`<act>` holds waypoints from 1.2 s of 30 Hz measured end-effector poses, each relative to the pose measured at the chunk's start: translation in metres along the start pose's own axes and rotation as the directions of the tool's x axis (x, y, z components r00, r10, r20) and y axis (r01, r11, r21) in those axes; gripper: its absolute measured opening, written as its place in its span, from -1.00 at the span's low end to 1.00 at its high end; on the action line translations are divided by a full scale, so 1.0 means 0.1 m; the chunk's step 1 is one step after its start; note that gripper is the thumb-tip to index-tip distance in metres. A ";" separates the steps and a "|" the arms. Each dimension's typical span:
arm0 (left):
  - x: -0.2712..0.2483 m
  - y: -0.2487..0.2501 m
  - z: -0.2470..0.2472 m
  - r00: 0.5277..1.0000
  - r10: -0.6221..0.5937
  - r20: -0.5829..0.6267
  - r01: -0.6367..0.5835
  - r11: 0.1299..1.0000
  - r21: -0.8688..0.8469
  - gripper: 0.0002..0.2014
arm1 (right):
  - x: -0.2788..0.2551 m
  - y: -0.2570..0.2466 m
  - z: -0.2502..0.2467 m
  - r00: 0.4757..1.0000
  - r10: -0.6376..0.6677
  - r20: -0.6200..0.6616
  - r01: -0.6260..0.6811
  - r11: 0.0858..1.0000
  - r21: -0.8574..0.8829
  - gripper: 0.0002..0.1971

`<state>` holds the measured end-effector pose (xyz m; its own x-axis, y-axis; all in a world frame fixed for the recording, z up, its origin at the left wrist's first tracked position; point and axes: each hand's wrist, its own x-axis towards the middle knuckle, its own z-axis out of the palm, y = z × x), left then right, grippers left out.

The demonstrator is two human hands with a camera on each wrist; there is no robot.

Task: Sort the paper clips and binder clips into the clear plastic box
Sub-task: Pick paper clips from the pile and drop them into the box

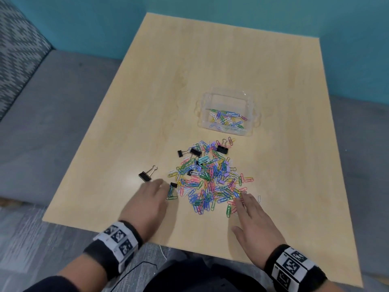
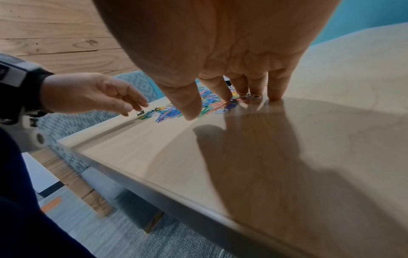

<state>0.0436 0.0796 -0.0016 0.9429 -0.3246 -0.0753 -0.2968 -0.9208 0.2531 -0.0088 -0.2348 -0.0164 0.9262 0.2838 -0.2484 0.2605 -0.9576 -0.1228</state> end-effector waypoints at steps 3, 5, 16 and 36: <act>-0.22 0.09 0.17 0.984 0.014 0.179 -0.028 0.997 0.076 -0.45 | 0.00 0.01 0.00 1.000 -0.003 0.006 0.003 1.000 -0.005 -0.28; -0.33 0.11 0.24 0.968 0.005 0.249 -0.036 0.993 0.116 -0.43 | 0.01 0.00 0.00 1.000 -0.005 0.006 0.005 1.000 -0.005 -0.28; -0.41 0.17 0.30 0.948 0.052 0.313 -0.124 0.969 0.212 -0.42 | 0.02 0.03 -0.01 1.000 -0.026 0.005 0.026 0.999 -0.020 -0.28; -0.23 0.15 0.17 0.966 0.045 0.254 -0.080 0.988 0.129 -0.40 | 0.04 0.02 -0.01 0.999 -0.026 0.037 0.025 1.000 0.008 -0.29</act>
<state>0.0147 0.0696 -0.0129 0.8590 -0.4104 -0.3062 -0.3885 -0.9119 0.1322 -0.0042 -0.2362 -0.0166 0.9085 0.3098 -0.2803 0.2815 -0.9497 -0.1372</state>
